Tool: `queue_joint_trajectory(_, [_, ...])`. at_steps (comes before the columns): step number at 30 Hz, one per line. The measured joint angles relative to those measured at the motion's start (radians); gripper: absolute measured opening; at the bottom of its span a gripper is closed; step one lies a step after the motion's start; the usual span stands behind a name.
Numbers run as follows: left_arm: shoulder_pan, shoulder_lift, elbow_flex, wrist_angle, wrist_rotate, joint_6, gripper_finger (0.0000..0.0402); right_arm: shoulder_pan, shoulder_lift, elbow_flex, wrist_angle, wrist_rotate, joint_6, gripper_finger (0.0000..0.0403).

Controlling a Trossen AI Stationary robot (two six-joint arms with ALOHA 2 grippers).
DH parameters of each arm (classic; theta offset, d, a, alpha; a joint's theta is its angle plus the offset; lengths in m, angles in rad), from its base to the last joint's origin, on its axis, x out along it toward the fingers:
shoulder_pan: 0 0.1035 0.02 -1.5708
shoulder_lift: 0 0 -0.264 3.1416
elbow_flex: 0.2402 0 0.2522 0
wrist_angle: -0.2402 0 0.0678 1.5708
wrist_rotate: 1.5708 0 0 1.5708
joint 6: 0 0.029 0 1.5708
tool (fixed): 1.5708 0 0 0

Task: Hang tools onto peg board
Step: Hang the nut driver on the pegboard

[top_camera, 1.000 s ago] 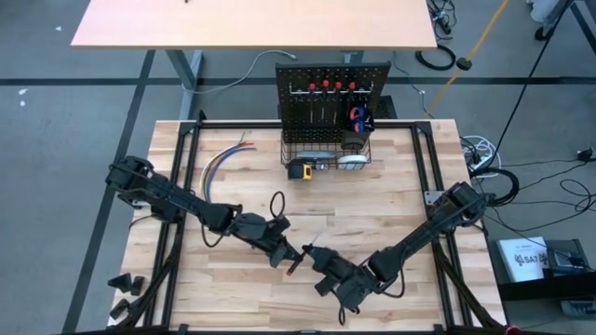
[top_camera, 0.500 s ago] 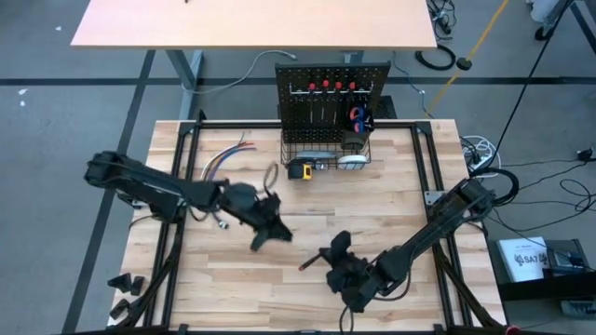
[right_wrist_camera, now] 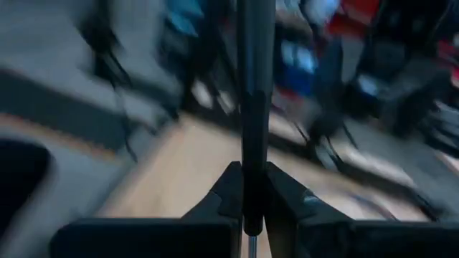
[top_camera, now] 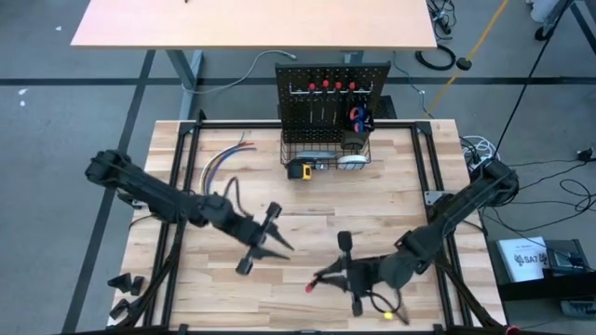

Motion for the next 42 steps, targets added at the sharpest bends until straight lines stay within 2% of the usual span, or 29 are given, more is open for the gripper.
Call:
queue_joint_trajectory(2, [-0.039,0.038,0.0,0.124,-0.002,0.083,0.0111,-0.004,-0.004,-0.028,0.157,-0.086,-0.032,0.002])
queue_joint_trajectory(5, [-0.078,0.087,0.0,0.26,-0.002,0.179,0.0111,-0.026,-0.002,-0.068,0.31,-0.15,-0.007,0.002])
queue_joint_trajectory(10, [-0.1,0.156,0.0,0.36,-0.039,0.215,0.0111,-0.063,0.019,-0.074,0.335,-0.153,0.073,0.002])
queue_joint_trajectory(15, [-0.101,0.205,0.0,0.436,-0.068,0.221,0.0111,-0.075,0.058,-0.075,0.362,-0.153,0.079,0.002])
queue_joint_trajectory(25, [-0.116,0.211,0.0,0.442,0.001,0.223,0.0111,-0.11,0.065,-0.076,0.368,-0.152,0.114,0.002])
queue_joint_trajectory(30, [-0.119,0.211,0.0,0.442,-0.113,0.221,0.0111,-0.122,0.094,-0.076,0.381,-0.149,0.126,0.002])
queue_joint_trajectory(36, [-0.118,0.212,0.0,0.424,-0.11,0.221,0.0111,-0.124,0.097,-0.076,0.376,-0.149,0.126,0.002])
queue_joint_trajectory(42, [-0.114,0.212,0.001,0.367,-0.178,0.187,0.0111,-0.123,0.098,-0.076,0.36,-0.144,0.115,0.002])
